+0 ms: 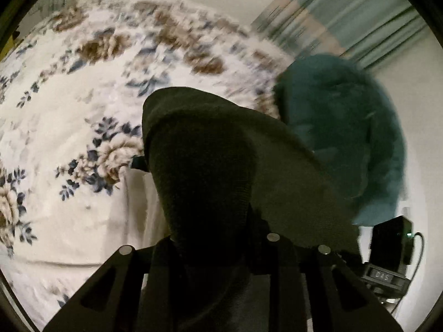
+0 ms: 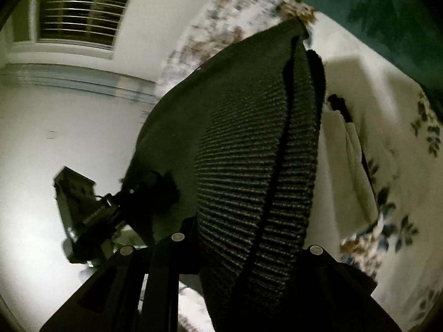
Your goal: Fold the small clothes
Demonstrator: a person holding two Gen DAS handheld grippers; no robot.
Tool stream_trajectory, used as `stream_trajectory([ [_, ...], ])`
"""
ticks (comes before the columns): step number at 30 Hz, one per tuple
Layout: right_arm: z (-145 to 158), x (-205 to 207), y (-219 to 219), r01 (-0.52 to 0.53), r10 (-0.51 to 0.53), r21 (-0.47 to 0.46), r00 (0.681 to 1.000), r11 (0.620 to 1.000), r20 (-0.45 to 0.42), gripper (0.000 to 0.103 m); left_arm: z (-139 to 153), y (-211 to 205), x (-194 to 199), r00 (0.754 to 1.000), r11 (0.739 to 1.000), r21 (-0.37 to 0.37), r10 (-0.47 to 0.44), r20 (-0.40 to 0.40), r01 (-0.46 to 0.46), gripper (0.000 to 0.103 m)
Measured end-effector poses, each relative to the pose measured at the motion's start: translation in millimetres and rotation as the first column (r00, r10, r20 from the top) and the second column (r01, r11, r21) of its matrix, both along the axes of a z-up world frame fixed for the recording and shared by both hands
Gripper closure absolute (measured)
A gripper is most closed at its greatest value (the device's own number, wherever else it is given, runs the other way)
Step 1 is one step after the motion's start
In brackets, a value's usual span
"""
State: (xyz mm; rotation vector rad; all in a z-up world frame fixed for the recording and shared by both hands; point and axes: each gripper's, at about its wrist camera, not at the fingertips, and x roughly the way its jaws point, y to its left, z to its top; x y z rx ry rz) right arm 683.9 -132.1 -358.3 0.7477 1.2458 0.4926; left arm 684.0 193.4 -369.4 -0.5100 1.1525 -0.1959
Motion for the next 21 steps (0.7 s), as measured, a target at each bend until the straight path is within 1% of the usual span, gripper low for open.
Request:
stream_trajectory([
  [2, -13.8, 10.9, 4.2, 0.000, -0.001, -0.060, 1.000, 0.998, -0.022, 0.083, -15.7, 6.2, 7.8, 0.999, 1.000, 0.004, 0.005, -0.048, -0.005, 0.077],
  [3, -17.1, 15.5, 5.2, -0.005, 0.003, -0.081, 1.000, 0.997, -0.030, 0.083, -19.6, 10.8, 8.3, 0.998, 1.000, -0.027, 0.009, -0.061, -0.011, 0.076],
  [4, -17.8, 18.4, 5.3, -0.012, 0.007, -0.099, 0.999, 0.995, -0.042, 0.080, -20.7, 15.1, 7.4, 0.997, 0.998, -0.055, 0.014, -0.069, -0.018, 0.072],
  [5, -16.9, 17.8, 3.6, -0.017, 0.010, -0.123, 0.999, 0.992, -0.052, 0.073, -19.3, 18.3, 6.4, 0.996, 0.998, -0.053, 0.020, -0.082, -0.025, 0.066],
  [6, -13.4, 19.4, 5.3, -0.016, 0.007, -0.166, 0.998, 0.986, -0.059, 0.067, -14.7, 19.5, 4.5, 0.996, 0.999, -0.031, 0.032, -0.085, -0.035, 0.063],
  [7, -7.2, 19.7, 8.9, -0.011, 0.000, -0.205, 0.999, 0.979, -0.055, 0.054, -7.9, 21.5, 1.5, 0.997, 0.999, -0.001, 0.042, -0.071, -0.042, 0.061],
  [8, -3.9, 17.3, 5.0, -0.004, -0.008, -0.252, 0.999, 0.968, -0.047, 0.042, -1.9, 21.3, -2.7, 0.997, 0.999, 0.033, 0.044, -0.059, -0.043, 0.057],
  [9, 2.4, 14.8, 3.2, 0.007, -0.020, -0.303, 0.999, 0.953, -0.039, 0.038, 3.8, 20.8, -4.1, 0.997, 0.997, 0.068, 0.047, -0.053, -0.044, 0.049],
  [10, 9.6, 13.5, 3.4, 0.019, -0.032, -0.348, 0.999, 0.937, -0.032, 0.031, 10.7, 18.7, -7.1, 0.998, 0.991, 0.126, 0.052, -0.042, -0.046, 0.025],
  [11, 16.2, 10.9, 3.3, 0.033, -0.044, -0.395, 0.999, 0.918, -0.020, 0.026, 15.7, 17.5, -9.5, 0.998, 0.985, 0.165, 0.056, -0.030, -0.051, 0.011],
  [12, 25.9, 4.9, 4.9, 0.047, -0.051, -0.447, 0.999, 0.894, 0.002, 0.015, 23.0, 15.2, -15.4, 0.998, 0.978, 0.199, 0.059, -0.007, -0.057, 0.011],
  [13, 33.8, -0.1, 8.4, 0.054, -0.051, -0.508, 0.999, 0.860, 0.020, 0.005, 26.6, 14.0, -19.4, 0.998, 0.971, 0.231, 0.063, 0.009, -0.063, 0.011],
  [14, 38.8, -7.9, 7.9, 0.058, -0.046, -0.553, 0.998, 0.831, 0.035, 0.001, 31.4, 11.6, -24.4, 0.997, 0.961, 0.267, 0.069, 0.023, -0.072, 0.009],
  [16, 48.7, -22.8, 15.7, 0.067, -0.032, -0.669, 0.997, 0.741, 0.065, 0.000, 39.1, 4.6, -35.6, 0.995, 0.935, 0.343, 0.081, 0.052, -0.094, 0.001],
  [18, 57.5, -42.7, 15.4, 0.088, -0.034, -0.735, 0.996, 0.672, 0.088, 0.000, 45.6, -2.9, -50.0, 0.993, 0.920, 0.375, 0.087, 0.084, -0.113, 0.001],
  [20, 66.5, -64.7, 16.3, 0.098, -0.030, -0.777, 0.994, 0.622, 0.101, 0.000, 51.5, -12.3, -66.7, 0.992, 0.912, 0.393, 0.087, 0.096, -0.118, 0.000],
  [21, 69.8, -73.8, 15.5, 0.098, -0.030, -0.784, 0.994, 0.613, 0.101, 0.000, 53.7, -16.9, -74.9, 0.992, 0.913, 0.392, 0.083, 0.093, -0.113, 0.000],
])
